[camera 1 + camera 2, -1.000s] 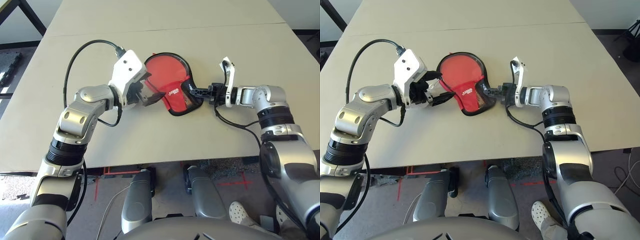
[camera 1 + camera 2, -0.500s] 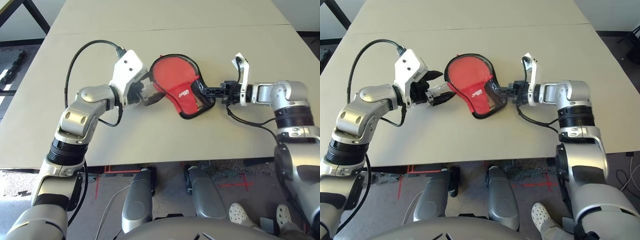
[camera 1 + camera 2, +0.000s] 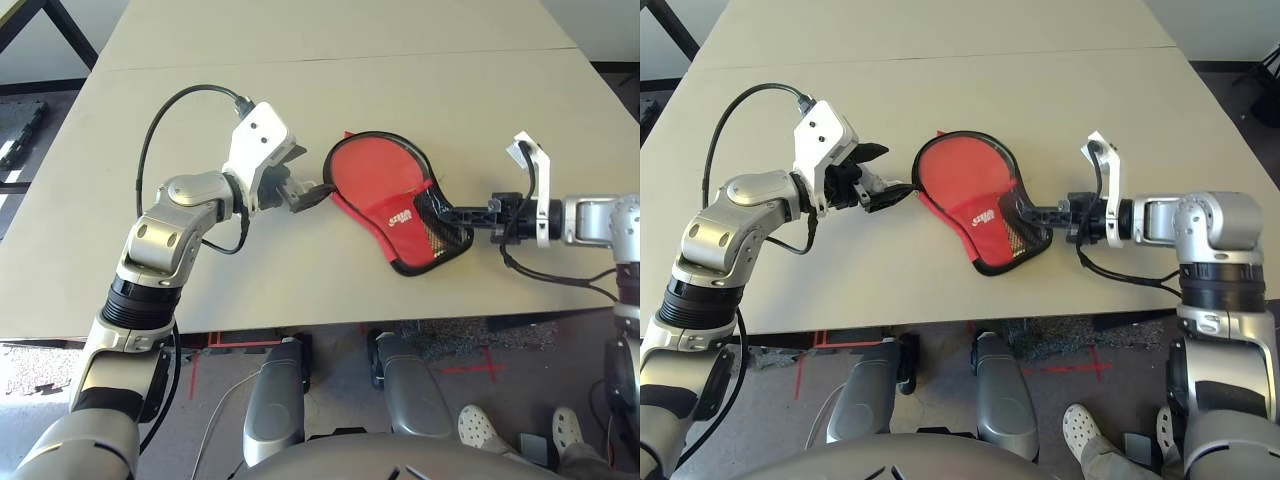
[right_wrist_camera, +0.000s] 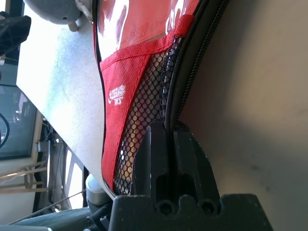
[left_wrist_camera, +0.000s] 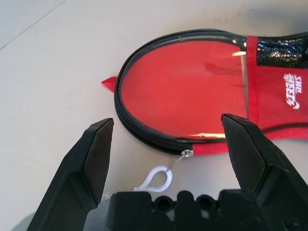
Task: Store the ping-pong paddle in its case and zip it.
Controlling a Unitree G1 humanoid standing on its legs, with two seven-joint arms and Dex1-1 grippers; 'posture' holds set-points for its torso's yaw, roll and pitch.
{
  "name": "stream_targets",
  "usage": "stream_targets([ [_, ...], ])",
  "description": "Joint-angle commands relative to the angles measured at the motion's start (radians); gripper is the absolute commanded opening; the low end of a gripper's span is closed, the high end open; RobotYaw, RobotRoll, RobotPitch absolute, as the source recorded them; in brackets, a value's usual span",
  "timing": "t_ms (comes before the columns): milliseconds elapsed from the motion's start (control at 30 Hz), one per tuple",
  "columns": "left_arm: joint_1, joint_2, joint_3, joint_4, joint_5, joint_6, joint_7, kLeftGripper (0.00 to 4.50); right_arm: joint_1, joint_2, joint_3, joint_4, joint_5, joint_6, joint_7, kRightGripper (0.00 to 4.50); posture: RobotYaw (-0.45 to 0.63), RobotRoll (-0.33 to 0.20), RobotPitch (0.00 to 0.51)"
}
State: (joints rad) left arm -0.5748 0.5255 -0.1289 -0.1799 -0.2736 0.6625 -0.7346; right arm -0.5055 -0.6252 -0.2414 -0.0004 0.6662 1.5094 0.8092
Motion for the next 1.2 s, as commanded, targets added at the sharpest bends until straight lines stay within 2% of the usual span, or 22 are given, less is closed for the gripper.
stream_targets([
  [33, 0.007, -0.002, -0.011, 0.011, 0.007, -0.01, -0.003, 4.5, 0.051, 0.05, -0.063, -0.087, 0.034, 0.071, -0.061, 0.02, 0.02, 0.0, 0.235],
  [267, 0.004, -0.006, -0.013, 0.021, 0.008, -0.019, -0.006, 4.5, 0.117, 0.106, -0.134, -0.167, 0.082, 0.105, -0.146, 0.02, 0.01, 0.0, 0.237],
  [467, 0.005, -0.009, -0.015, 0.026, 0.009, -0.026, -0.005, 4.5, 0.161, 0.125, -0.145, -0.208, 0.148, 0.105, -0.208, 0.02, 0.01, 0.0, 0.236],
  [667, 0.005, -0.009, -0.016, 0.034, 0.011, -0.035, -0.006, 4.5, 0.158, 0.119, -0.147, -0.209, 0.181, 0.105, -0.253, 0.02, 0.01, 0.0, 0.236],
  [800, 0.005, -0.01, -0.017, 0.035, 0.012, -0.04, -0.005, 4.5, 0.135, 0.062, -0.15, -0.184, 0.191, 0.096, -0.218, 1.12, 0.01, 0.0, 0.229],
  [867, 0.003, -0.009, -0.017, 0.035, 0.011, -0.04, -0.006, 4.5, 0.128, 0.02, -0.142, -0.168, 0.19, 0.08, -0.197, 1.85, 0.01, 0.0, 0.229],
  [967, 0.003, -0.001, -0.011, 0.029, 0.008, -0.036, -0.009, 4.5, 0.094, -0.122, -0.118, -0.096, 0.175, -0.008, -0.101, 2.96, 0.01, 0.0, 0.229],
  [1100, -0.001, 0.007, -0.001, 0.018, 0.0, -0.031, -0.01, 4.5, 0.059, -0.26, -0.009, -0.012, 0.091, -0.235, 0.043, 4.45, 0.0, 0.0, 0.219],
  [1200, -0.022, 0.006, 0.029, 0.011, -0.02, -0.019, -0.003, 4.5, -0.011, -0.307, 0.113, 0.126, -0.05, -0.519, 0.178, 4.48, 0.0, 0.0, 0.209],
])
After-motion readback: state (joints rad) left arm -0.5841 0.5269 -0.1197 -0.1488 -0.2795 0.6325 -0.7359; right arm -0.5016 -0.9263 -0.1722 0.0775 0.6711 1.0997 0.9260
